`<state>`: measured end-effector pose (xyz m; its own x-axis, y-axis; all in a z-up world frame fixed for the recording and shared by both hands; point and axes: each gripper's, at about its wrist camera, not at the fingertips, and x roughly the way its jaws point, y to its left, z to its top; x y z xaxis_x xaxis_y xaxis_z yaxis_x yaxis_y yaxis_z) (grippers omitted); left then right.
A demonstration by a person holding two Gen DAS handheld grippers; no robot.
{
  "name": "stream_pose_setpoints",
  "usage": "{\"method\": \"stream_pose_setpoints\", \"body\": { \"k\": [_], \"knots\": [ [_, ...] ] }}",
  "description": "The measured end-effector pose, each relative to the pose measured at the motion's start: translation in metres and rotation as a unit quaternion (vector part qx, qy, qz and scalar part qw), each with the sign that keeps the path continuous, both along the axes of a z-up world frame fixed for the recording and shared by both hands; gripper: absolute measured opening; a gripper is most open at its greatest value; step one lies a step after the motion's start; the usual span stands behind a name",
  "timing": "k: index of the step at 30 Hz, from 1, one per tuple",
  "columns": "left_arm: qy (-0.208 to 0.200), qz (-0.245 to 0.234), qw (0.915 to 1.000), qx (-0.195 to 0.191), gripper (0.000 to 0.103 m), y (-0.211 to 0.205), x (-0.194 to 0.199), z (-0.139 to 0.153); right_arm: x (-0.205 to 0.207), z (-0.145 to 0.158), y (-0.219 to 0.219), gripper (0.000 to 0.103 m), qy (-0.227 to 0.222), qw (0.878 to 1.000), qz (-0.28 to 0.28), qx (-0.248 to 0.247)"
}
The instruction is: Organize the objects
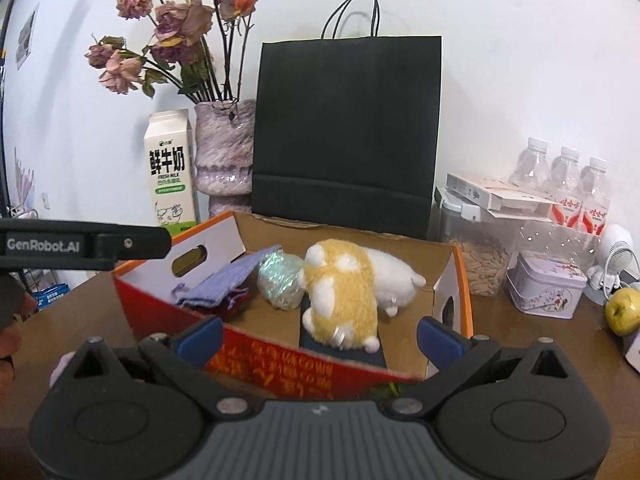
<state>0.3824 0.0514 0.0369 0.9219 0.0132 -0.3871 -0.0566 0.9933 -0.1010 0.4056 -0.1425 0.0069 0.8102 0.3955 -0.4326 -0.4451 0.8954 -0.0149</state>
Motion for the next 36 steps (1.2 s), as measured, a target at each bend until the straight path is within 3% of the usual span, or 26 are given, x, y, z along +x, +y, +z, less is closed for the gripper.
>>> {"method": "stream_pose_setpoints", "body": {
  "k": [16, 36],
  "knots": [
    [0.009, 0.004, 0.9999, -0.008, 0.103, 0.003, -0.058, -0.006, -0.052, -0.009, -0.019, 0.103, 0.017, 1.0, -0.002, 0.001],
    [0.016, 0.022, 0.9996, 0.01, 0.103, 0.002, -0.12, -0.024, -0.108, -0.022, -0.032, 0.103, 0.029, 1.0, -0.007, 0.007]
  ]
}}
